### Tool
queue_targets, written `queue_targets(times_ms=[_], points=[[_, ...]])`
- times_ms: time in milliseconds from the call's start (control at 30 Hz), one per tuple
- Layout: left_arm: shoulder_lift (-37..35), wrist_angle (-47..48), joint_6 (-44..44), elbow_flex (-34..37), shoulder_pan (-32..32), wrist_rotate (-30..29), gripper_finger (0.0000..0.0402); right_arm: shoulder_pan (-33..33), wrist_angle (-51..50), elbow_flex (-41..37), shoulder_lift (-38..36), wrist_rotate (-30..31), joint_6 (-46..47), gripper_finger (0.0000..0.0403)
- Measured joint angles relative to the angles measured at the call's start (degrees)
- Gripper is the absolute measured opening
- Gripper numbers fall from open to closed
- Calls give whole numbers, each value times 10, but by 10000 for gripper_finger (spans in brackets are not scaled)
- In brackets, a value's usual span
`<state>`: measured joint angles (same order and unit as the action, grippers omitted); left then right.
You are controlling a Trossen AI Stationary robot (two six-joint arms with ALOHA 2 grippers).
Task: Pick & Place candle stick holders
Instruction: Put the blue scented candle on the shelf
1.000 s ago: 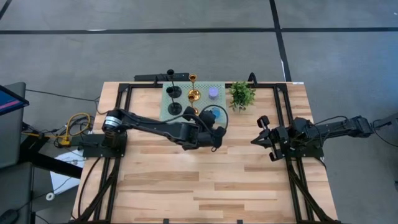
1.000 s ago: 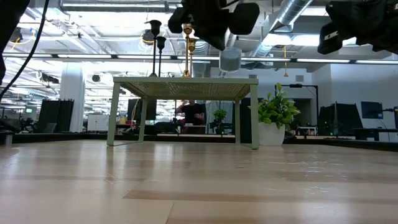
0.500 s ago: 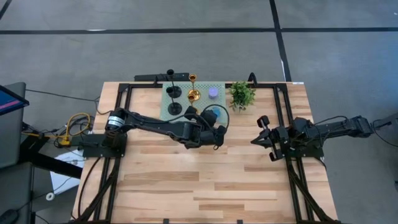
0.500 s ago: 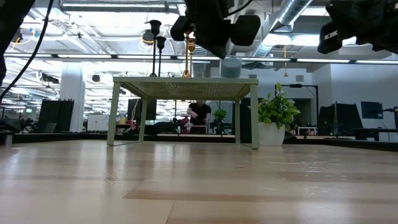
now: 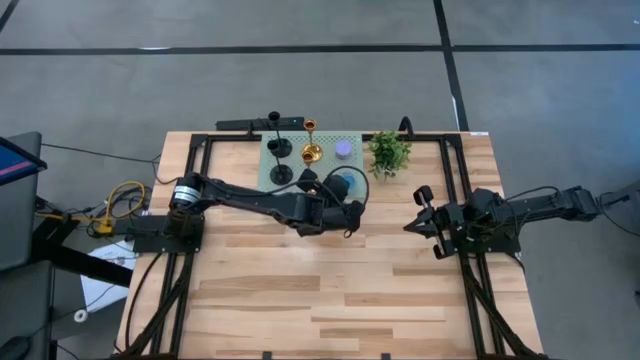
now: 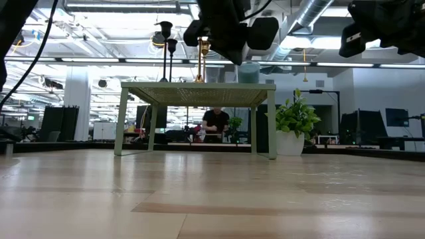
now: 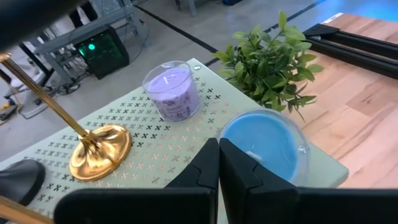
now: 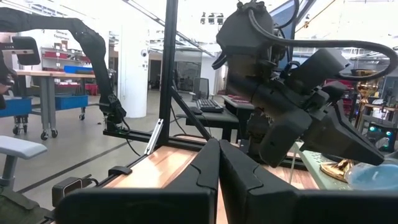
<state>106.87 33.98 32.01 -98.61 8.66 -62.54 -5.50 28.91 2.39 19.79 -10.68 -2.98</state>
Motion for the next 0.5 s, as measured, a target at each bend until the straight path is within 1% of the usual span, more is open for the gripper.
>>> queue_targets(times_ms=[233,500], points=[[0,0,0,0,-13,16,3,0,0,0,0,0,0,0],[0,0,0,0,-17,17,3,0,-1,0,0,0,0,0]])
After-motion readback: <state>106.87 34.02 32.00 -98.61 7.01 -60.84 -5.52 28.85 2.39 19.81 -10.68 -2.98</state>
